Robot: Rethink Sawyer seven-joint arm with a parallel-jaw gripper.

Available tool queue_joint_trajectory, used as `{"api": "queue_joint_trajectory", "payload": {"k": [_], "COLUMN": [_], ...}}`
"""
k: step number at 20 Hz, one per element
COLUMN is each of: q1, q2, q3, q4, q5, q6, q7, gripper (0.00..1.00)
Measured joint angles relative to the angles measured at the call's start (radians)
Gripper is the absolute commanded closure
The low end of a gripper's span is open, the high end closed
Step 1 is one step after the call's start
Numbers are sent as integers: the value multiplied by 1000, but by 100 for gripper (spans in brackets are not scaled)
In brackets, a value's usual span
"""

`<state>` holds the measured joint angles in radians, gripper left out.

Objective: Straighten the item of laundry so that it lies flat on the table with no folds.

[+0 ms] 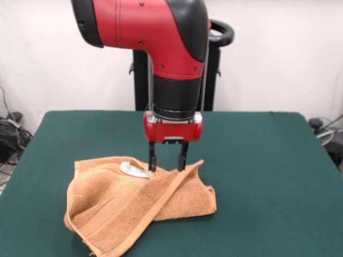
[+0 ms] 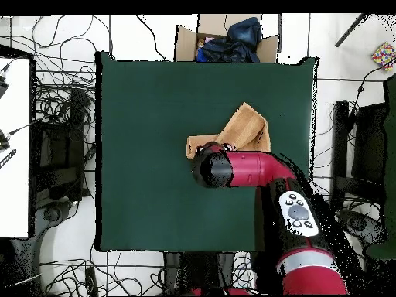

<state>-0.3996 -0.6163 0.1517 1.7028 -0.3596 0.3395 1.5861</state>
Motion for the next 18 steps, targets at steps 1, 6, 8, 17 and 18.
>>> {"api": "queue_joint_trajectory", "payload": {"k": [1,6,8,17,18], "q1": [17,73,93,88,87], "q2": [-1,-7,-11,-1,3], "q3": [-20,-81,-105,-117,-117], "q4": [11,48,66,78,76], "q5": [18,70,91,117,117], "q6": [0,0,-2,-46,-50], "q7": [9,45,63,80,80], "gripper": [0,0,0,0,0]}}
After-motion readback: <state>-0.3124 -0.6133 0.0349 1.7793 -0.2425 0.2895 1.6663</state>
